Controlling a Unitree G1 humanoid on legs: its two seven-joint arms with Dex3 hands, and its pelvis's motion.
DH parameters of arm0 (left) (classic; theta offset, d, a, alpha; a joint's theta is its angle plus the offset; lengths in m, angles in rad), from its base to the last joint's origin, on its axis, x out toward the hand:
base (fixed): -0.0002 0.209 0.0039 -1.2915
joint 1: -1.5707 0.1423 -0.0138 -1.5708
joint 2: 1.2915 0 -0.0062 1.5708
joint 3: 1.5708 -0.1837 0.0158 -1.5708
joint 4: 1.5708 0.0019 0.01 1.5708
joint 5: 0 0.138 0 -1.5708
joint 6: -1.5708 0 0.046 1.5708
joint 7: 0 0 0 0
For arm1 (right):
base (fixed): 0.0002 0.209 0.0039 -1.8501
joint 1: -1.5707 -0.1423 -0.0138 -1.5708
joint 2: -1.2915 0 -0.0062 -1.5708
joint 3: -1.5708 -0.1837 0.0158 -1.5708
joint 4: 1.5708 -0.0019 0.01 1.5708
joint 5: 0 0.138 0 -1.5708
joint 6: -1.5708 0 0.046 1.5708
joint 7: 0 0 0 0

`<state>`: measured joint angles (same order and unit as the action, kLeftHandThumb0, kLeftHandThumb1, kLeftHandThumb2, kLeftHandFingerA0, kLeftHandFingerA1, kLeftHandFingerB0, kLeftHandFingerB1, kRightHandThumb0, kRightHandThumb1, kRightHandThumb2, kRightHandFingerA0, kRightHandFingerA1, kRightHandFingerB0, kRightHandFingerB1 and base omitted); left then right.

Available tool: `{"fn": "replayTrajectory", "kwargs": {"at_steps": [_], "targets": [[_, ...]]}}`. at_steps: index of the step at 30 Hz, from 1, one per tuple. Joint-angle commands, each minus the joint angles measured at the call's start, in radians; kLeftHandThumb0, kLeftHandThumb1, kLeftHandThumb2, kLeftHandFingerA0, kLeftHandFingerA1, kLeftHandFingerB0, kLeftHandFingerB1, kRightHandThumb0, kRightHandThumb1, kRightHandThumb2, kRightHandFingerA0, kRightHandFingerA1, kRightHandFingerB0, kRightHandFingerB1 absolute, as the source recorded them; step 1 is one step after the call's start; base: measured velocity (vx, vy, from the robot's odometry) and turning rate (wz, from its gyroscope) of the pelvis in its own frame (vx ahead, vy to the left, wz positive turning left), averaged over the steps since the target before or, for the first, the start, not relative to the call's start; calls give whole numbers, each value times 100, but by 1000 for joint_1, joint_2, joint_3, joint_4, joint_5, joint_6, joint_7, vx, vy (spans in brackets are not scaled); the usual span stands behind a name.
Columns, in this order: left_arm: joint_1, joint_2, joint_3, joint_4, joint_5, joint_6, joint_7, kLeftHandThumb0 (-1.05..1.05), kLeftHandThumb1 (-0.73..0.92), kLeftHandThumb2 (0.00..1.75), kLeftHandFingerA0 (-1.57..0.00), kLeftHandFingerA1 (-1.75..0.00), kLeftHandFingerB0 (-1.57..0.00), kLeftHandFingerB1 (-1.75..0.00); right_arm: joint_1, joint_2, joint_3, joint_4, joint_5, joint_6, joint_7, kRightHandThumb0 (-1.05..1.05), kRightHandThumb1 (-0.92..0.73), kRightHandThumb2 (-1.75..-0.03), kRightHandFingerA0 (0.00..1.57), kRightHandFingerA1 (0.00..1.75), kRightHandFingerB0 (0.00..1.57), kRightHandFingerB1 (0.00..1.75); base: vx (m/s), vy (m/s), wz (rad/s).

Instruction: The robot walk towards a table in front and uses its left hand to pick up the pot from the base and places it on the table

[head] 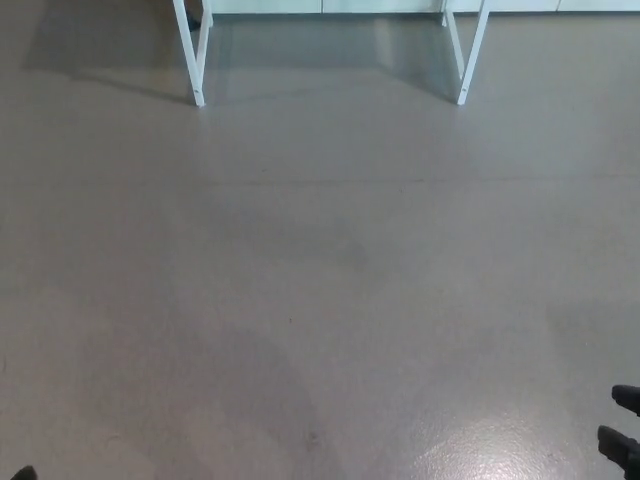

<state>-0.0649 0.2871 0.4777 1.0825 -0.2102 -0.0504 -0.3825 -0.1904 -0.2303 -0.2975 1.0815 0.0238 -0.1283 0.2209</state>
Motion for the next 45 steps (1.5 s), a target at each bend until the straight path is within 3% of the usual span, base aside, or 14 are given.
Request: {"fn": "replayTrajectory", "kwargs": {"at_steps": [1,18,24,25,26,27,35,37,39,40,41,42,43,45], "targets": [[11,22,15,28,-44,-58,-68,-16,40,86,-40,-60,-14,-47,18,-23,-15,28,47,-54,44,-17,-50,-54,56,53,47,46,0,0,0],[132,8,-19,82,-22,-121,-99,-18,43,88,-35,-57,-11,-46,147,-34,-1,88,56,-111,64,-16,-51,-54,50,50,47,46,0,0,0],[170,2,-30,101,-29,-151,-113,-16,43,87,-42,-60,-11,-46,187,-46,20,106,41,-134,64,-17,-53,-55,49,49,44,44,52,-6,4],[171,3,-34,99,-28,-149,-110,-22,59,57,-51,-42,-23,-31,190,-42,21,105,41,-142,56,-16,-53,-55,55,52,46,45,0,0,0],[167,1,-34,99,-30,-150,-108,-18,42,87,-40,-60,-10,-46,182,-44,23,107,41,-134,54,-17,-52,-54,55,52,46,45,-39,24,61],[167,0,-36,98,-30,-152,-102,-21,57,57,-52,-42,-24,-31,180,-45,26,108,39,-131,51,-17,-52,-55,55,51,46,44,-46,19,11],[189,4,-41,126,-28,-190,-106,-21,56,56,-63,-44,-26,-32,205,-37,14,100,68,-134,67,-25,-52,-55,38,43,42,43,47,112,-11],[191,3,-42,124,-30,-192,-105,-21,56,56,-63,-45,-27,-32,205,-34,7,100,73,-131,53,-25,-51,-54,38,43,46,44,144,575,-28],[195,3,-43,125,-32,-201,-116,-21,56,57,-63,-45,-25,-32,212,-25,13,92,53,-164,-24,-10,-54,-55,45,44,78,64,150,391,-4],[191,6,-44,135,-30,-203,-114,-21,56,57,-63,-45,-25,-32,216,-18,8,88,53,-186,-54,-10,-54,-55,45,44,78,64,167,170,8],[182,6,-45,138,-30,-201,-105,-21,56,57,-66,-45,-26,-32,205,-15,3,89,57,-184,-67,-10,-55,-55,46,44,77,64,163,123,-1],[181,6,-45,139,-31,-202,-106,-27,54,59,-62,-46,-26,-34,201,-12,-4,88,65,-176,-71,-16,-54,-55,43,45,63,55,174,88,0],[181,7,-44,141,-32,-203,-109,-27,54,59,-62,-46,-26,-34,195,-8,-13,87,77,-164,-74,-16,-54,-55,43,45,63,55,181,48,5],[181,9,-41,140,-37,-202,-113,-22,55,56,-63,-45,-25,-32,188,-5,-22,93,89,-143,-57,-21,-52,-55,42,45,45,44,184,-3,8]]}}
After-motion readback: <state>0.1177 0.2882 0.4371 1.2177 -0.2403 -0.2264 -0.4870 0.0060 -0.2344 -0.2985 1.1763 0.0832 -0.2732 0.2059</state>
